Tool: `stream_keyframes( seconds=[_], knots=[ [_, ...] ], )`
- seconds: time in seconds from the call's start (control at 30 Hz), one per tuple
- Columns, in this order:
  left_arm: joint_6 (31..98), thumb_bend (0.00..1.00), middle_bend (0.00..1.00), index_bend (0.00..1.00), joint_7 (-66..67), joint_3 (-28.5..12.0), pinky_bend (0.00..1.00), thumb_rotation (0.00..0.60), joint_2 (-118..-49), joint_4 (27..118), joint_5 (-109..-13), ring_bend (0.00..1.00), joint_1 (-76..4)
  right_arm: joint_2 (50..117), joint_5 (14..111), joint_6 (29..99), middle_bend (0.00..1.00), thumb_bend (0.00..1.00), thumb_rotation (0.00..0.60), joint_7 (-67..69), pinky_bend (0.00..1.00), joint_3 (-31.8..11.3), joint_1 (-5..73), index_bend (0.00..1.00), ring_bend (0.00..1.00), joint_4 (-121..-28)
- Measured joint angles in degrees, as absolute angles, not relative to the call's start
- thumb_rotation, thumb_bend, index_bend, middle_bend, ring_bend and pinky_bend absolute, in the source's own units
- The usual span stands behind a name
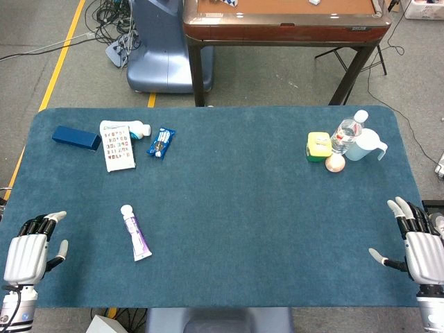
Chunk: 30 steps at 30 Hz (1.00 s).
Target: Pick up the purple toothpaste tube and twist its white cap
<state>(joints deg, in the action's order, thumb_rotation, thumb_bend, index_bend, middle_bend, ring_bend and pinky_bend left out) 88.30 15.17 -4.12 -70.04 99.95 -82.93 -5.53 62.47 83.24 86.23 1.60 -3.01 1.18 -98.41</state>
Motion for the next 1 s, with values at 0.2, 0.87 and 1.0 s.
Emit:
stream_keyframes(
  seconds=[0.2, 0.87, 1.0],
  knots=[
    [87.76, 0.38, 0.24, 0.21, 15.23, -4.11, 0.16, 0.6, -70.16, 99.8, -82.92, 0.19, -5.71, 62.52, 83.4, 86.01, 0.06, 0.0, 0.53, 2.19, 0.0, -3.2, 1.28, 0.0, 0.0, -98.33],
    [69.7, 0.38, 0.29, 0.26, 0.15, -2.28, 0.16, 0.6, -64.99, 97.39, -92.84, 0.19, -18.29, 56.81, 84.82, 86.61, 0.06, 0.0, 0.531, 0.99, 0.0, -7.33, 4.21, 0.0, 0.0, -103.46],
    [64.87, 0.41, 0.29, 0.26, -4.84, -1.12, 0.16, 0.6, -64.42, 97.11, -96.68, 0.19, -22.78, 56.55, 84.67, 86.65, 0.06, 0.0, 0.531, 0.71, 0.0, -7.25, 4.16, 0.0, 0.0, -103.98]
  ],
)
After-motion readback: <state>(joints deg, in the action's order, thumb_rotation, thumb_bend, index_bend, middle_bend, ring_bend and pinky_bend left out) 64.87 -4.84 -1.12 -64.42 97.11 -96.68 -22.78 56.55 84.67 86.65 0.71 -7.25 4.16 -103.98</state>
